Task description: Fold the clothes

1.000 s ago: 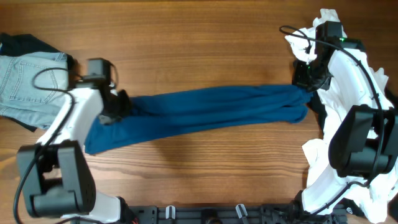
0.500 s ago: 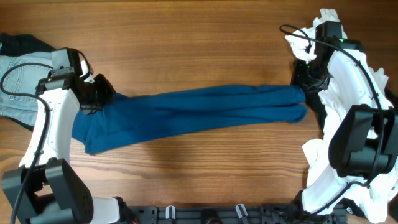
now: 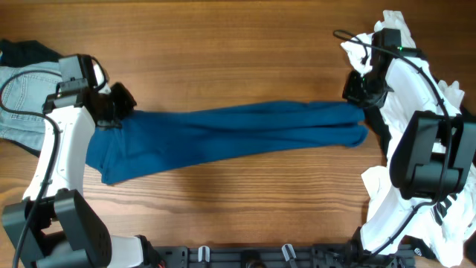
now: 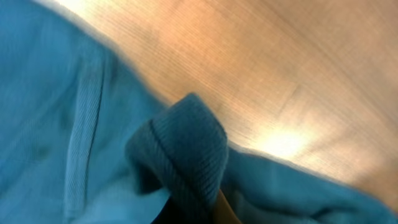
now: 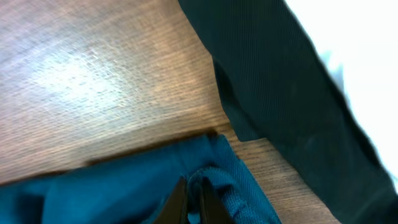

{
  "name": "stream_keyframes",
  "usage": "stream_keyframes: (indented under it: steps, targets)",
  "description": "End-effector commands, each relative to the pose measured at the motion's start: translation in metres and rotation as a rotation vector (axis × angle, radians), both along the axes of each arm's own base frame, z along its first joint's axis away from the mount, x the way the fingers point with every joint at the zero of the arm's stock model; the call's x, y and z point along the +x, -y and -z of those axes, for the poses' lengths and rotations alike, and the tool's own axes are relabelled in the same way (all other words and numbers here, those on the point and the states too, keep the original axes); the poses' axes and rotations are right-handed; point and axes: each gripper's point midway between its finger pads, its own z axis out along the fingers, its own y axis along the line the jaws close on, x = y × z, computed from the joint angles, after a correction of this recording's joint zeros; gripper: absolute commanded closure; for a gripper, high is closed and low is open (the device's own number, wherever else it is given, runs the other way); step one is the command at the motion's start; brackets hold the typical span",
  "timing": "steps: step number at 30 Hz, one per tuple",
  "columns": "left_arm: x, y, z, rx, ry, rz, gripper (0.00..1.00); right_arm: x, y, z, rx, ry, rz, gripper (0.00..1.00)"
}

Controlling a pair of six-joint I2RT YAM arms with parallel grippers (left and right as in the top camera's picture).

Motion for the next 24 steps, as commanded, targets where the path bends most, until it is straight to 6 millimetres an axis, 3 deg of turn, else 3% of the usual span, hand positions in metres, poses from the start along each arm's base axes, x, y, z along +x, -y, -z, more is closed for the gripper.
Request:
stream_keyframes:
  steps: [1, 3, 6, 11, 17, 22, 24]
  targets:
    - [0.046, -0.020, -0.035, 0.048, 0.231, -0.016, 0.96, 0.055, 0.004, -0.070, -0.001, 0.223, 0.008, 0.96]
    - [0.065, -0.023, -0.053, 0.052, 0.336, -0.009, 0.96, 0.072, 0.006, -0.100, -0.010, 0.294, 0.006, 0.96]
    - [0.058, -0.018, -0.048, 0.029, 0.303, 0.000, 0.96, 0.063, 0.009, -0.095, -0.029, 0.251, 0.010, 0.96]
    - [0.003, 0.002, -0.011, -0.070, 0.027, 0.008, 0.96, 0.027, 0.023, -0.078, -0.117, 0.089, 0.028, 0.96]
    - [-0.052, 0.012, 0.008, -0.109, -0.213, 0.001, 0.96, -0.015, 0.028, -0.065, -0.158, -0.085, 0.001, 0.96]
    - [-0.071, 0.015, 0.024, -0.104, -0.281, 0.018, 0.96, -0.061, 0.022, -0.021, -0.137, -0.253, -0.011, 0.96]
    - [-0.077, 0.012, 0.030, -0.087, -0.309, 0.014, 0.88, -0.075, 0.021, -0.013, -0.132, -0.303, -0.015, 0.95]
